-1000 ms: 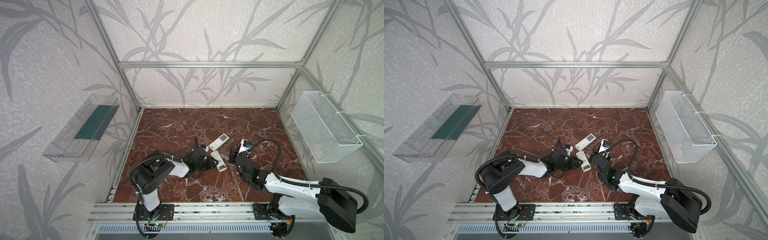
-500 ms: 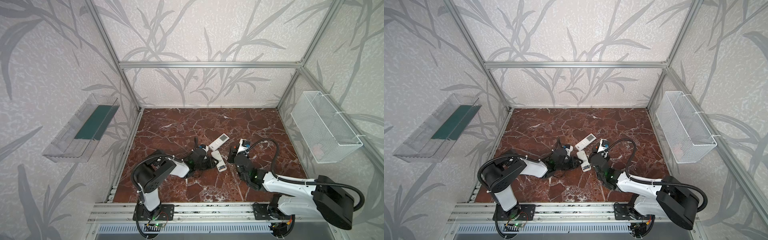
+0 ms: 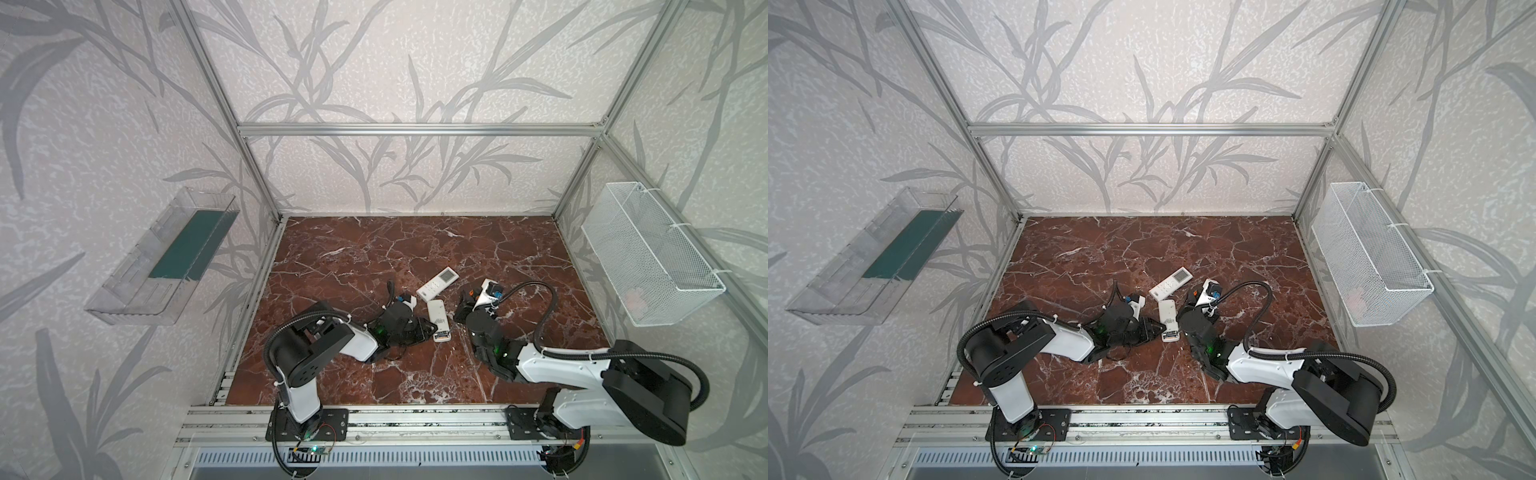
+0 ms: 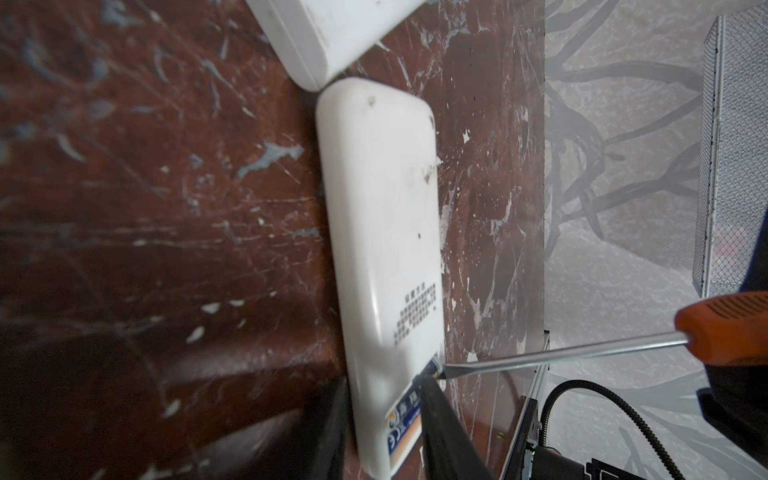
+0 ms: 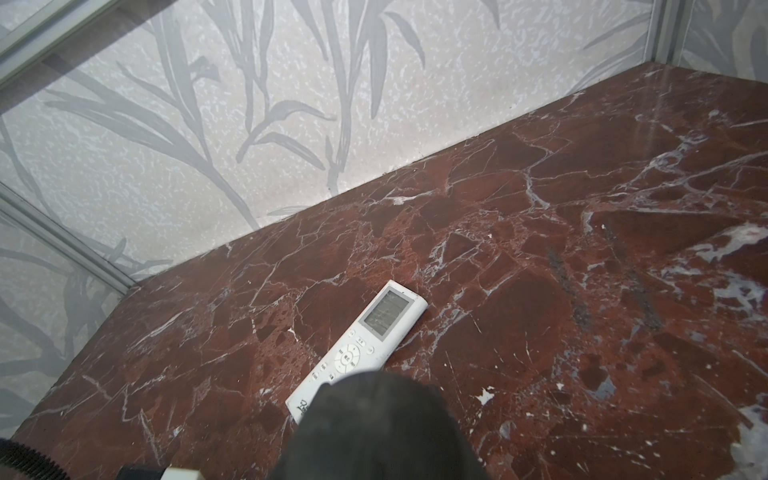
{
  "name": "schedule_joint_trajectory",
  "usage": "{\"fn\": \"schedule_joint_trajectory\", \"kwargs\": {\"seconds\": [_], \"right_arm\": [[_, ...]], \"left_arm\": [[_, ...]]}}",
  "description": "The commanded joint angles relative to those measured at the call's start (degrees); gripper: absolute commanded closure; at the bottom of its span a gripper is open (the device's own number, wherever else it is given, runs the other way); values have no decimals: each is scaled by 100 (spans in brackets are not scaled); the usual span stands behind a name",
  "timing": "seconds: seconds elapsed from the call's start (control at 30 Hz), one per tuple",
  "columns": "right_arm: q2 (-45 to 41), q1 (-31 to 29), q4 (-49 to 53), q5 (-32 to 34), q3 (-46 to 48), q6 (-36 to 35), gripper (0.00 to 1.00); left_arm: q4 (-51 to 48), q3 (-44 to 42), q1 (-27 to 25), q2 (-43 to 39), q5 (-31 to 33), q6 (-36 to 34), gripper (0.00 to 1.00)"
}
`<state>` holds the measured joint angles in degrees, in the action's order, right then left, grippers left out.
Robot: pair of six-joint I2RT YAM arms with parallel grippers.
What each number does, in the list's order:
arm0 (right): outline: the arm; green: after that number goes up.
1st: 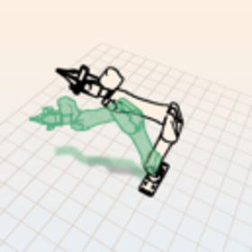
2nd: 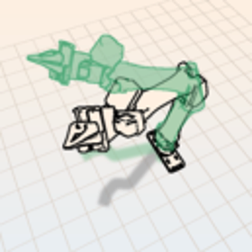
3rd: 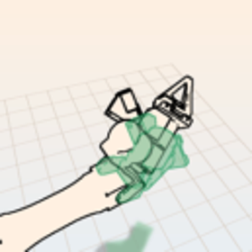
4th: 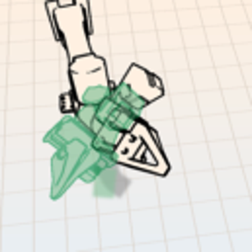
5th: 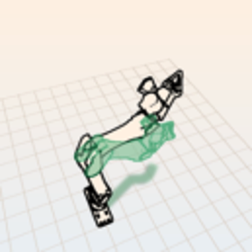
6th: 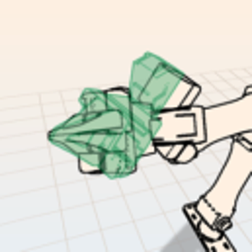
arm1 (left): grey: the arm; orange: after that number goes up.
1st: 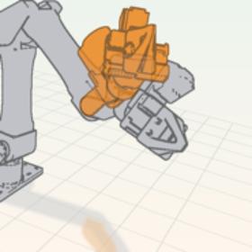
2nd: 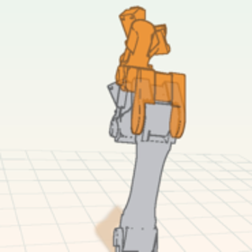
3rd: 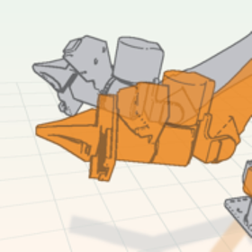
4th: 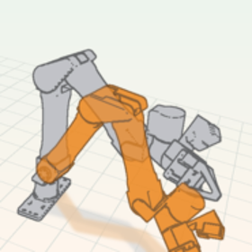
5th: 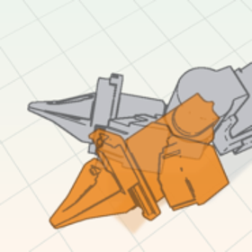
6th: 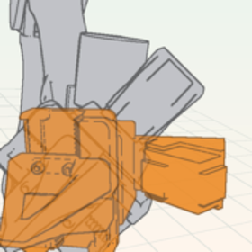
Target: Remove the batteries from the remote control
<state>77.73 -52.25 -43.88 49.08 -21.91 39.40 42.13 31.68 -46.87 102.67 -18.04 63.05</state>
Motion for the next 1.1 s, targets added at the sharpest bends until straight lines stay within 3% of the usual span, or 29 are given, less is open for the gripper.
{"fn": "schedule_joint_trajectory", "kwargs": {"seconds": [0.0,0.37,0.53,0.7,0.8,0.93,1.07], "right_arm": [[298,-49,-1061,242,251,-60,100],[1055,-48,-3594,908,389,-1432,100],[1293,22,-3673,728,240,-974,100],[984,-20,-3624,455,61,-1991,100],[195,46,-2600,122,-82,-2433,100],[-1104,652,973,-1059,-759,-1727,100],[-1790,1078,2308,-1802,-957,-1751,100]], "left_arm": [[-376,-219,-59,286,99,204,68],[301,-433,-97,517,11,532,78],[455,-483,-103,561,-6,593,78],[367,-481,-107,418,38,468,75],[202,-384,-125,293,20,345,75],[150,-314,-194,209,-15,233,72],[-307,-89,-314,47,2,-15,67]]}}
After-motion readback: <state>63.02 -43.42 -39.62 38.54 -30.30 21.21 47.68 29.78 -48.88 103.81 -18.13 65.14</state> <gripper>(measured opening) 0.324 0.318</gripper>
